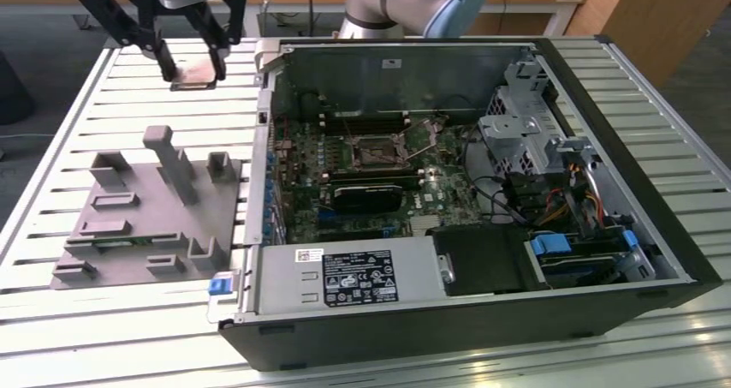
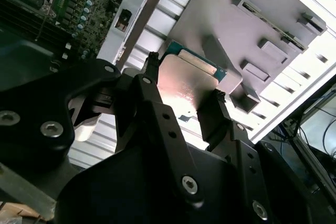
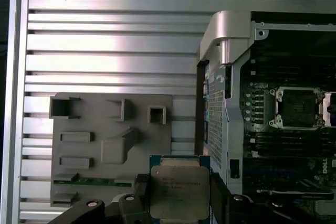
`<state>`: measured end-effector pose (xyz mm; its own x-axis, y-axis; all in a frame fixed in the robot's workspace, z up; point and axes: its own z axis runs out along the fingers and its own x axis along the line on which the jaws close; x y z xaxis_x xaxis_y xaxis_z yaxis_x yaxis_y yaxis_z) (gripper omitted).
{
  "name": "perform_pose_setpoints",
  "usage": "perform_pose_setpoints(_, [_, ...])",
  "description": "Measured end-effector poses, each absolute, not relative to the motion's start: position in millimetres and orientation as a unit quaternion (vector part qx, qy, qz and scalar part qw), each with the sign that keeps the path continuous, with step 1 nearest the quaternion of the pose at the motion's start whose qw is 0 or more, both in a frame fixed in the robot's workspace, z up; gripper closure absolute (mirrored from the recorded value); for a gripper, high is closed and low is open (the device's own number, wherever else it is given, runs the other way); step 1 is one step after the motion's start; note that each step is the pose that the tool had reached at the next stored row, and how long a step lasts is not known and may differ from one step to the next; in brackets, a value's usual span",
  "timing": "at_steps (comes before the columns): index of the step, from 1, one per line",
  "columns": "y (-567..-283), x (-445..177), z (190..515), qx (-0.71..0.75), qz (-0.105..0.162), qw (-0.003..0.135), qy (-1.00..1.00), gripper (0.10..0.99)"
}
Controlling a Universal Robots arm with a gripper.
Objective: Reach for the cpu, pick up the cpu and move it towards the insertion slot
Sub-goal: 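Pick up the cpu and move it towards the insertion slot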
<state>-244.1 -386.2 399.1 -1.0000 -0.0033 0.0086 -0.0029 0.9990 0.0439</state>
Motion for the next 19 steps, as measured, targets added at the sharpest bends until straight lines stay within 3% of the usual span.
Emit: perform_pose_setpoints(19, [-380, -196, 399, 0.002, -0.024, 0.004, -1.0, 0.545])
